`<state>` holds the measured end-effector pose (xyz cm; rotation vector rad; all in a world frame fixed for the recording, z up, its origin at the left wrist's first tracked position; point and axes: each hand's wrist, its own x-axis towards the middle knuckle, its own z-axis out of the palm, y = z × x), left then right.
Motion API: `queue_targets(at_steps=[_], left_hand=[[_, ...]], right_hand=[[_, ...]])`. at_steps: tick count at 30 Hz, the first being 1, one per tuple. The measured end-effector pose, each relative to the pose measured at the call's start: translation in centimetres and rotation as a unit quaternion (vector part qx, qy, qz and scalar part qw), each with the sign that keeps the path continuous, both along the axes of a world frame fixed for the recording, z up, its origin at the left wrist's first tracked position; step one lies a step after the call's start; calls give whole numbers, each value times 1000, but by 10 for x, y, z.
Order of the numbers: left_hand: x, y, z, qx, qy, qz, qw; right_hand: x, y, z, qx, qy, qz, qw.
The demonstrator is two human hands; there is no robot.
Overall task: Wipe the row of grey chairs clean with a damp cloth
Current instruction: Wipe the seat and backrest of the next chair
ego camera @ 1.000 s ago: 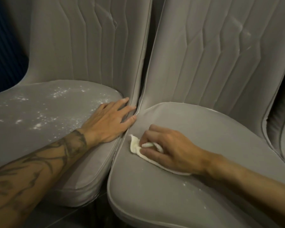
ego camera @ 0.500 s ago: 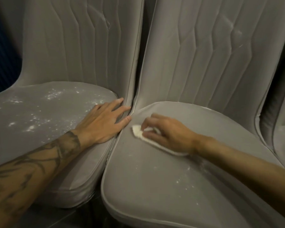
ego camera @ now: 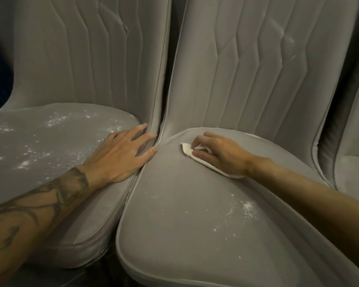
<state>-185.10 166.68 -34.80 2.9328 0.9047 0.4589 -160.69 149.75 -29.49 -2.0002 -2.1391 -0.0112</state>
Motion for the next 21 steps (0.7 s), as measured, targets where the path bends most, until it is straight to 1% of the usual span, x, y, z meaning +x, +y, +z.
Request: queue_targets(at_steps=[1,2,3,5,7,8,9,12,13,14,15,17,19,21], left_hand=[[0,0,0,1,0,1,1000],[0,0,0,1,1,2,1000],[0,0,0,0,1,2,1000],[0,0,0,-3,2,0,1000],[0,1,-1,-2,1,-1,1000],[-1,1,-1,0,0,-2,1000],[-1,2,-1,2,-1,-3,1000],[-1,2,-1,9,-2,-5,1000],[-1,2,-1,9,-3,-5,1000],[-1,3,-2,10,-3,-5,1000],[-1,3,-3,10,-4,-6,1000],[-1,5,-5,12,-6,-6,1000],[0,7,-7,12,-6,-6,1000],[0,9,-7,9,-7,-5,1000]], right_hand=[[2,0,-2,3,0,-24,1000],[-2,-2,-5,12,0,-27,1000],[-11,-9,-10,26,2,-7,1000],[-31,-31,-17,42,26,75,996],[-38,-50,-16,10,40,137,990],[-31,-51,-13,-4,35,137,990],[-21,-48,-10,-9,25,113,993],[13,-32,1,-5,15,-35,999],[16,-28,0,-4,13,-66,998],[12,-28,-3,1,8,-77,997],[2,-33,-8,15,7,-66,998],[-26,-52,-19,54,28,21,998],[-47,-72,-20,36,53,105,992],[-37,-73,-14,9,43,114,993]])
